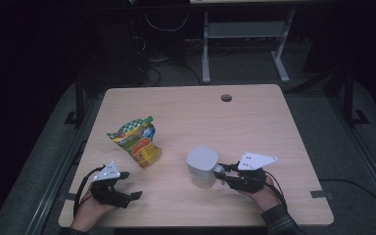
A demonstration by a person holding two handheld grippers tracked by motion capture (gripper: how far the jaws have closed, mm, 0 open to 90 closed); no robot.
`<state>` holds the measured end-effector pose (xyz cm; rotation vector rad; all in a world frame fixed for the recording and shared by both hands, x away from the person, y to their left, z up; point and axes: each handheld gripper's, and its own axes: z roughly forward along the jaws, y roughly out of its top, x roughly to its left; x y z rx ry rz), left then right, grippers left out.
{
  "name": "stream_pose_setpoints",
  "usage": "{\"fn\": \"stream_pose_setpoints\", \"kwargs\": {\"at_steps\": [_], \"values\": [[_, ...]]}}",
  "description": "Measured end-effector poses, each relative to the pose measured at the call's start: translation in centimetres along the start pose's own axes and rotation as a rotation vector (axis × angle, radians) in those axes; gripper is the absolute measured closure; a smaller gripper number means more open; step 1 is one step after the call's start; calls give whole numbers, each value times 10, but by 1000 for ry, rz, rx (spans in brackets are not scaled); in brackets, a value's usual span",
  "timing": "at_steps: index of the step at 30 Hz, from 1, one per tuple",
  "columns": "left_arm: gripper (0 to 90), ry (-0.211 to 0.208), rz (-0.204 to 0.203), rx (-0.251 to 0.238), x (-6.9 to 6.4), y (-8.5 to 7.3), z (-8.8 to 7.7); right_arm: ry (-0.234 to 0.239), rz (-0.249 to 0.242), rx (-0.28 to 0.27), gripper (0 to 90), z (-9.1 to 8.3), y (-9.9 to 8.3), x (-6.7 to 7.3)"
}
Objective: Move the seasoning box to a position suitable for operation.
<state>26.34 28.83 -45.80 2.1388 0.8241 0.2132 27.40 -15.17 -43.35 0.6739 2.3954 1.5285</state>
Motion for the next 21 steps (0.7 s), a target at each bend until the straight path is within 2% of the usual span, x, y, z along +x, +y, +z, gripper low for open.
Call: {"fn": "stream_pose_setpoints", "kwargs": {"at_steps": [7, 17, 18, 21], "values": [[81, -1, 3, 5, 0, 0, 0, 44, -23, 8, 683, 5, -2, 4], [81, -8, 8, 11, -1, 0, 2, 44, -39, 23, 674, 9, -5, 4], [81, -8, 7, 11, -1, 0, 2, 36, -34, 21, 602, 8, -5, 4], [81, -6, -2, 6, -1, 0, 1, 33, -20, 16, 566, 6, -4, 2]]}}
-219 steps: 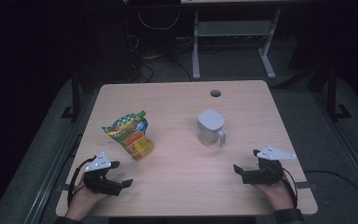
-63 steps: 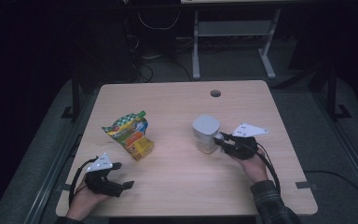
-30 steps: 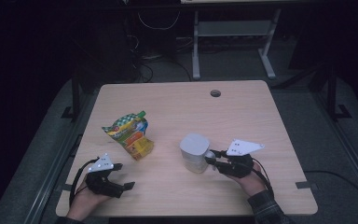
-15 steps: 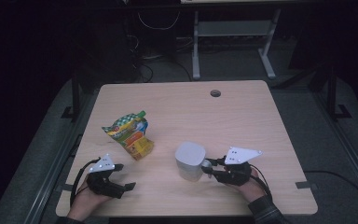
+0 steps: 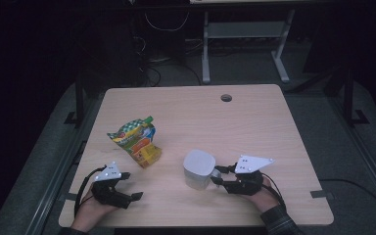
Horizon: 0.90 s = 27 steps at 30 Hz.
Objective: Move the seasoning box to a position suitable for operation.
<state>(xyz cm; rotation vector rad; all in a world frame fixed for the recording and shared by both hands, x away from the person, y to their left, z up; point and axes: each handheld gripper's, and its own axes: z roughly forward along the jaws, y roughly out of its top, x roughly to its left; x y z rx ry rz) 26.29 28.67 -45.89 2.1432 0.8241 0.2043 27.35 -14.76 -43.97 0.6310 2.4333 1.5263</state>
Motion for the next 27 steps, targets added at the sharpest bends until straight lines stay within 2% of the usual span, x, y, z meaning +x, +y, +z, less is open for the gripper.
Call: {"fn": "stream_pose_setpoints", "kwargs": {"at_steps": [5, 10, 14, 16, 17, 18, 20, 21, 22, 24, 27], "values": [[81, 0, 1, 2, 0, 0, -1, -24, 37, -14, 494, -12, -3, -1], [84, 0, 1, 2, 0, 0, -1, -56, 70, -23, 476, -25, -7, 3], [112, -10, -3, 2, 0, 0, -1, -73, 100, -25, 501, -33, -12, 4], [112, -17, -7, 2, 1, 0, -1, -79, 114, -26, 570, -38, -15, 6], [112, -19, -14, 0, 1, 0, -1, -78, 117, -23, 648, -41, -17, 9], [112, -16, -22, 1, 2, 0, -1, -78, 117, -23, 648, -41, -17, 9], [110, -19, -30, 0, 3, 0, -1, -74, 121, -15, 733, -42, -19, 13], [109, -20, -35, 1, 3, 0, -1, -66, 116, -13, 830, -41, -20, 17], [109, -21, -37, 2, 3, 0, -1, -66, 116, -13, 830, -41, -20, 17], [109, -26, -32, 10, 2, 0, -1, -58, 98, 1, 892, -37, -20, 21], [113, -22, -27, 8, 1, -1, 0, -40, 77, 23, 894, -30, -19, 24]]}}
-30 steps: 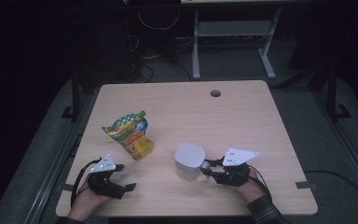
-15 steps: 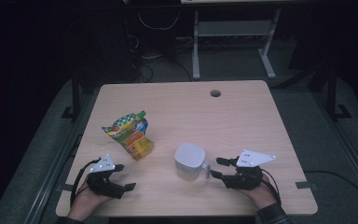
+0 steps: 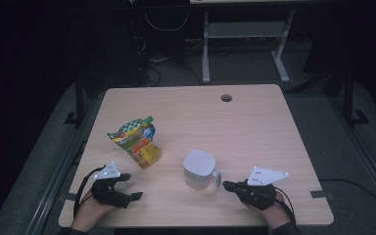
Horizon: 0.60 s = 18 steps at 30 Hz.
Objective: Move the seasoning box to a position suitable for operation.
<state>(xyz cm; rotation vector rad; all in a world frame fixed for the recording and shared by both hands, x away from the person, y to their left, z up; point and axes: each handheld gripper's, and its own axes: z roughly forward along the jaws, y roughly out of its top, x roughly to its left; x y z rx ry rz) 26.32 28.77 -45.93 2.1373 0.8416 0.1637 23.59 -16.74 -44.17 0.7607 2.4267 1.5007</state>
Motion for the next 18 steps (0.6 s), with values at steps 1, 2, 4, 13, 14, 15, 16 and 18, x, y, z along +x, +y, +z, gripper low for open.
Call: {"fn": "stream_pose_setpoints", "kwargs": {"at_steps": [1, 2, 4, 13, 14, 15, 16, 18], "values": [[118, 3, 14, -1, 0, 0, 0, 12, -8, 6, 894, 3, 0, 1], [123, 5, 18, -5, -1, 0, 0, 23, -15, 21, 894, 8, 1, 3], [123, 6, 21, -5, -1, 0, 0, 29, -14, 26, 894, 10, 1, 4], [123, 2, 28, -5, -1, 1, 1, 45, -37, 52, 894, 25, 6, 7], [123, 2, 28, -5, -1, 1, 1, 46, -30, 52, 894, 26, 7, 7], [123, 1, 29, -4, -2, 1, 1, 40, -34, 55, 894, 26, 7, 6], [123, 1, 27, -3, -2, 1, 1, 40, -34, 55, 894, 26, 7, 6], [123, 1, 28, -1, -2, 1, 1, 35, -30, 56, 894, 27, 7, 5]]}}
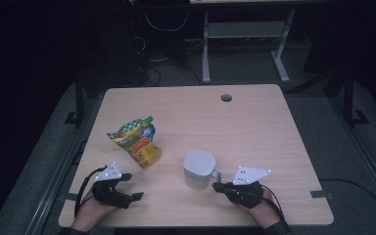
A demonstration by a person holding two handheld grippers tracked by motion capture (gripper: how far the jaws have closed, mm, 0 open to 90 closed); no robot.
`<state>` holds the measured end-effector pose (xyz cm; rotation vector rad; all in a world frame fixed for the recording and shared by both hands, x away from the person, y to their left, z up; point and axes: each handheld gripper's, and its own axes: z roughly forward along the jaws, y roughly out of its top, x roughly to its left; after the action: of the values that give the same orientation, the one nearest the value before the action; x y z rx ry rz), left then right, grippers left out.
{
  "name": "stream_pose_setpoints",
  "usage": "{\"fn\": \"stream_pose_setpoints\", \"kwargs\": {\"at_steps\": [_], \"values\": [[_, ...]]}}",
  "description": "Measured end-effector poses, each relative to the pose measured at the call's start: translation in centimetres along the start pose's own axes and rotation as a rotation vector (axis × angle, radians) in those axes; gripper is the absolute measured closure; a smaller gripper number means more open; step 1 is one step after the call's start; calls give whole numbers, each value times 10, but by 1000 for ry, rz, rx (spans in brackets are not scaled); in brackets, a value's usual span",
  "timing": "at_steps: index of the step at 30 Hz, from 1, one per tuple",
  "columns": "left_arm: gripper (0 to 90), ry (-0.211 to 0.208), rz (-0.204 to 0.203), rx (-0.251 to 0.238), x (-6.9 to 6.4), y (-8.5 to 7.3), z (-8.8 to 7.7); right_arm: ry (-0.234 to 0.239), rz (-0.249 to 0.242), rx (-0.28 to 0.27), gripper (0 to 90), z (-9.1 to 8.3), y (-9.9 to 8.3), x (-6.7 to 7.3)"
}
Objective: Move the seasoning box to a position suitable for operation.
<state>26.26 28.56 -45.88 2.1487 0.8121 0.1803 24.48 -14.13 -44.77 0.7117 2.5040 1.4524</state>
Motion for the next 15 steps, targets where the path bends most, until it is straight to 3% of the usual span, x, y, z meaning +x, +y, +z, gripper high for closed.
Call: {"fn": "stream_pose_setpoints", "kwargs": {"at_steps": [15], "values": [[123, -2, -2, -3, 0, 0, 0, -43, 10, 2, 895, -2, 1, -13]]}}
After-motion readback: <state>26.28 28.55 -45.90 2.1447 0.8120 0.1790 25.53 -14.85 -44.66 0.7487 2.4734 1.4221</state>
